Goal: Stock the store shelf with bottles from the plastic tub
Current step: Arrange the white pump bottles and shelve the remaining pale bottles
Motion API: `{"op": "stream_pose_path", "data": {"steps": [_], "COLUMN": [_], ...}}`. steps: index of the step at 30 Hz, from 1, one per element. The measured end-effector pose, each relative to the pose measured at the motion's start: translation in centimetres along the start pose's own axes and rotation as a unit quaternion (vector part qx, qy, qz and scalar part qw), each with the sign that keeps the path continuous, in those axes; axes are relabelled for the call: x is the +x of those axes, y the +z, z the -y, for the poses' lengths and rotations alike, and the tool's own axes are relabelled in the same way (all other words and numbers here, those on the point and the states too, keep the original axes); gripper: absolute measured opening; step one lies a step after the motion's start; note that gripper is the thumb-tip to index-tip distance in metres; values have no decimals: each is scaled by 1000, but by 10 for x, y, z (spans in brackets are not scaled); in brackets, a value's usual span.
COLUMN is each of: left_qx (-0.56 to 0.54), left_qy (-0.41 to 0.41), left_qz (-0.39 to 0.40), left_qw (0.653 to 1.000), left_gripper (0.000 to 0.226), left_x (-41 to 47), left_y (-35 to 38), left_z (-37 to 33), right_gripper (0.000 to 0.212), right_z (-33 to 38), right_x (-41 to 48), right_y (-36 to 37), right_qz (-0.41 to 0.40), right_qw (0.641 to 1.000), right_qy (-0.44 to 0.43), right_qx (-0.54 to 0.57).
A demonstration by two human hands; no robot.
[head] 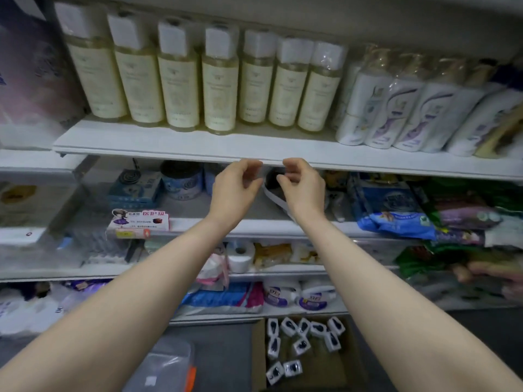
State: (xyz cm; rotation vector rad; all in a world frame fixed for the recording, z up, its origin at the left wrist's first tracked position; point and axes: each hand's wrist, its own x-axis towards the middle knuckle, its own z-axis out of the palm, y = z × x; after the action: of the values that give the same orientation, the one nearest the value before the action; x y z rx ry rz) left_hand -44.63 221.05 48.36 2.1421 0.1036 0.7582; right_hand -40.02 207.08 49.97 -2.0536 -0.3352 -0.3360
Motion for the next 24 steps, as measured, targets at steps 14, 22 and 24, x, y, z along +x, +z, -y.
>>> {"op": "stream_pose_path", "data": {"steps": [14,22,24], "left_qx": [11,1,0], "left_qy": [-11,-68,-92], "left_qz": [66,76,75], "left_qw": [998,995,993], "left_gripper": [33,33,32], "left_x": [-40,-66,-77], "left_y": [135,229,249], "left_z": [-61,-83,-79], "right_gripper": [26,27,26], "right_z": [-130,-218,-240], "right_x": [-22,-6,-7], "right_y": [-99,-150,-155], "right_qz": [36,91,112], "right_qw": [998,993,990], "right_qy": [46,58,67], "right_qx": [-27,-51,-45]}}
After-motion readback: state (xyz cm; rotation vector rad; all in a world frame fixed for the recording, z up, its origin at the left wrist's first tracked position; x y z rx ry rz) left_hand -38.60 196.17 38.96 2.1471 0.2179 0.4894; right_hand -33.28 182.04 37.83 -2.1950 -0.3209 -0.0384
